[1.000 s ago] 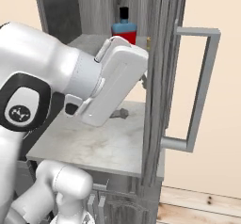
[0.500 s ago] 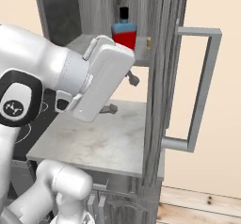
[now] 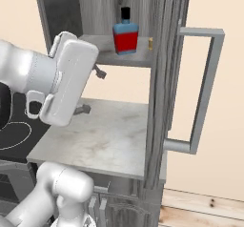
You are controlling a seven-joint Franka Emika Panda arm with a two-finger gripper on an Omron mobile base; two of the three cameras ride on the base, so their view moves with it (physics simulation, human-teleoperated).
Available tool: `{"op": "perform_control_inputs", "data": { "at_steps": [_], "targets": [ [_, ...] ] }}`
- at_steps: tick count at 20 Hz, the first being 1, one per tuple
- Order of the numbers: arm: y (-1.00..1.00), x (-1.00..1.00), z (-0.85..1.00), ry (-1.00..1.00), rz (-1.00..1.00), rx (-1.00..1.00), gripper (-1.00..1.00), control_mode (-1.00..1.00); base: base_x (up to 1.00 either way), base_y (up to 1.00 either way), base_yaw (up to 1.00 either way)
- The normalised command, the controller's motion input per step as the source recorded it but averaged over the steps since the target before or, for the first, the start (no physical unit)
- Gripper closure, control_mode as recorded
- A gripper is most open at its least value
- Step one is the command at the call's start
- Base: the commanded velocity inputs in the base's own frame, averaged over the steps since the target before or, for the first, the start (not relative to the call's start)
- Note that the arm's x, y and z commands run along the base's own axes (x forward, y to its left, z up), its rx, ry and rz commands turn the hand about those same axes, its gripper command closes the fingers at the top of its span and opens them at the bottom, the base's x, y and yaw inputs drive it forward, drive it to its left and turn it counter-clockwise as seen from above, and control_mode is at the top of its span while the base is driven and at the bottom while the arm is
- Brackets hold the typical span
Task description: Get the candle and the liquor from the cabinet and move them to the dining counter.
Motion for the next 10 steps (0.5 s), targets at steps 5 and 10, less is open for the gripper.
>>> {"op": "perform_control_inputs", "data": {
  "at_steps": [5,10],
  "targets": [
    [0.50,-0.13,0.15,0.35,0.54,-0.25,-1.00,-1.00,0.00,0.00,0.00],
    [0.46,-0.21,0.22,0.23,0.56,-0.33,-1.00,-1.00,0.00,0.00,0.00]
  ]
}}
